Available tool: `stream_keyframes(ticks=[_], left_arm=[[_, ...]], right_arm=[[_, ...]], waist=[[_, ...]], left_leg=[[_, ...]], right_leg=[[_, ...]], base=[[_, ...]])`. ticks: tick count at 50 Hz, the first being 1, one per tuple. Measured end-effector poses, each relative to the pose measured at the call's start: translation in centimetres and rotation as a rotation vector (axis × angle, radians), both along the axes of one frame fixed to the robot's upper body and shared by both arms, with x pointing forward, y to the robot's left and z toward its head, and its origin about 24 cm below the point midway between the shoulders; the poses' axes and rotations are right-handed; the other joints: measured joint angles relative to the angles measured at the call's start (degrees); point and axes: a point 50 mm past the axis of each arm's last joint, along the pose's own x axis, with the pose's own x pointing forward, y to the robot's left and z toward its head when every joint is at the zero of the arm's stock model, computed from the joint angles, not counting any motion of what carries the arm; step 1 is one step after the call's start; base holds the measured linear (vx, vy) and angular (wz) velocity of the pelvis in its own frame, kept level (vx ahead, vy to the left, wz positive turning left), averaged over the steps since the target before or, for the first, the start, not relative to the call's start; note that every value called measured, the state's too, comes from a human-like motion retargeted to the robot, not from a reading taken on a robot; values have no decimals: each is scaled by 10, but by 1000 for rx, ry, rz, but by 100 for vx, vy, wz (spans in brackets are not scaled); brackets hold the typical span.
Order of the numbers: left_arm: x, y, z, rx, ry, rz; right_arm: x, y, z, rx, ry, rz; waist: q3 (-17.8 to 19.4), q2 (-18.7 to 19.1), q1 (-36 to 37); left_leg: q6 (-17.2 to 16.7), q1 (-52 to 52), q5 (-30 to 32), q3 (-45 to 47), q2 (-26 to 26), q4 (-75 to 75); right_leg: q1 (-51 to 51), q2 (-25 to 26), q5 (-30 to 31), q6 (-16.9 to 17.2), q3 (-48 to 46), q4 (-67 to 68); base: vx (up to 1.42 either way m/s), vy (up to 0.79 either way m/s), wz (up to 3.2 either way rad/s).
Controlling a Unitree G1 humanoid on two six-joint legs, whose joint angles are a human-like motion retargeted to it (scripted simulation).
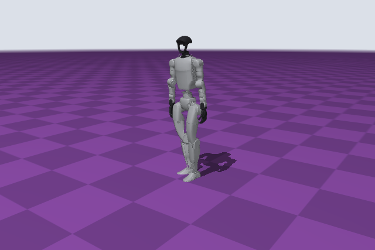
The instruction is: Upper body actions
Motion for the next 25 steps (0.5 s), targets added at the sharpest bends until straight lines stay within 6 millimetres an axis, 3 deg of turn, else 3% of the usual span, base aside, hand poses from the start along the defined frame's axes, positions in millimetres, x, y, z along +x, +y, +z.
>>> stream_keyframes(ticks=[3,10,16,25], left_arm=[[-6,-5,0,-25,21,-8],[-2,5,1,14,0,-46],[0,6,1,9,-8,53],[-2,7,1,9,-8,30]], right_arm=[[-5,1,0,2,21,10],[-9,9,-1,26,17,16],[2,9,-2,17,-18,74],[4,7,-2,20,-30,19]], waist=[[-10,5,-13],[-19,-4,12],[-22,-6,1],[-26,-13,11]], left_leg=[[-3,2,4,17,9,-5],[19,42,-7,68,-1,-36],[29,50,-12,81,-5,-44],[39,54,-26,91,-15,-39]], right_leg=[[0,-3,2,7,13,8],[0,-11,14,20,43,16],[-5,-13,22,32,59,19],[-6,-23,26,44,71,24]], base=[[27,-1,-49],[26,-4,-63],[14,-4,-21],[14,0,-10]])
